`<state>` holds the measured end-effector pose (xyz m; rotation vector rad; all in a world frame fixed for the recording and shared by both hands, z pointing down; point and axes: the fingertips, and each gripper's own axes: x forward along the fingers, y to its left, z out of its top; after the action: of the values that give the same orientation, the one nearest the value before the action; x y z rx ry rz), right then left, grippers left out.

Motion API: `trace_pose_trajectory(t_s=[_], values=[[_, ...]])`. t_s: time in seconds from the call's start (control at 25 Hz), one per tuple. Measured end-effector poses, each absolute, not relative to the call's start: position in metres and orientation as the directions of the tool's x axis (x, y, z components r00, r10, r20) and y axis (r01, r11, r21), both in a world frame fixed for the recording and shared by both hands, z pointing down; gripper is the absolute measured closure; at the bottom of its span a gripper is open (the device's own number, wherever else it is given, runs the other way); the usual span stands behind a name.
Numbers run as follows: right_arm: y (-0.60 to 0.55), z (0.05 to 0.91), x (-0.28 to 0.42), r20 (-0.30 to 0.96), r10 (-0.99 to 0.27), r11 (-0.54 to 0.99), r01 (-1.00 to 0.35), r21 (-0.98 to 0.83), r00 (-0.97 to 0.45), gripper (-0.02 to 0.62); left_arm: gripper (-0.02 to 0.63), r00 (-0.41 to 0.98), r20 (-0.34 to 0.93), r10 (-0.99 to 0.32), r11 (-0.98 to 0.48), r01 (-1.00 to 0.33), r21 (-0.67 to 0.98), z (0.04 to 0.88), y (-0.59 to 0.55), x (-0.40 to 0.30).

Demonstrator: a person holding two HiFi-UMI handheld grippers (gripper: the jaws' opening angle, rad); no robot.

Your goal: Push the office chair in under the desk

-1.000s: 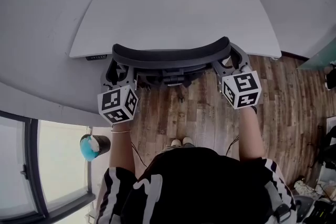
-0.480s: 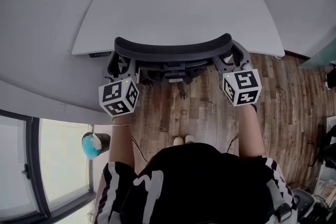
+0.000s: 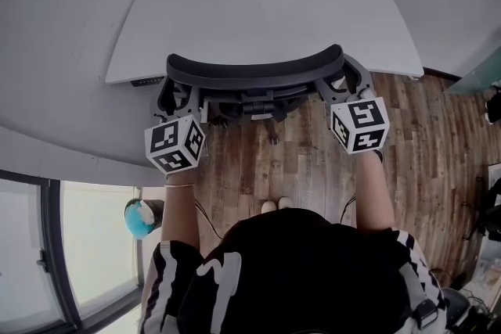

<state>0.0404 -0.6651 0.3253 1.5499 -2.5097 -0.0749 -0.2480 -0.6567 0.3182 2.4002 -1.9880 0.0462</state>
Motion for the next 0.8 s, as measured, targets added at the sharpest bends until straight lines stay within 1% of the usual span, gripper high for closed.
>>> trace_pose_trajectory(t_s=[0.28, 0.4, 0.56, 0.8], values=[[-0.656, 0.325, 0.042, 0.114, -0.895, 0.445, -0.880, 0.163, -0.431, 0.341, 0.360, 0.195, 0.014, -0.981, -0.196, -0.981, -0.014, 0.318, -0.647, -0.247], [-0.652, 0.324, 0.041, 0.107, -0.901, 0.433, -0.880, 0.193, -0.420, 0.339, 0.360, 0.183, 0.003, -0.983, -0.182, -0.980, -0.081, 0.316, -0.643, -0.247], [-0.645, 0.319, 0.043, 0.079, -0.920, 0.391, -0.876, 0.282, -0.385, 0.341, 0.360, 0.171, 0.001, -0.985, -0.169, -0.975, -0.146, 0.314, -0.637, -0.246], [-0.627, 0.318, 0.056, 0.060, -0.938, 0.346, -0.900, 0.266, -0.342, 0.341, 0.360, 0.168, -0.007, -0.986, -0.164, -0.973, -0.164, 0.314, -0.621, -0.246]])
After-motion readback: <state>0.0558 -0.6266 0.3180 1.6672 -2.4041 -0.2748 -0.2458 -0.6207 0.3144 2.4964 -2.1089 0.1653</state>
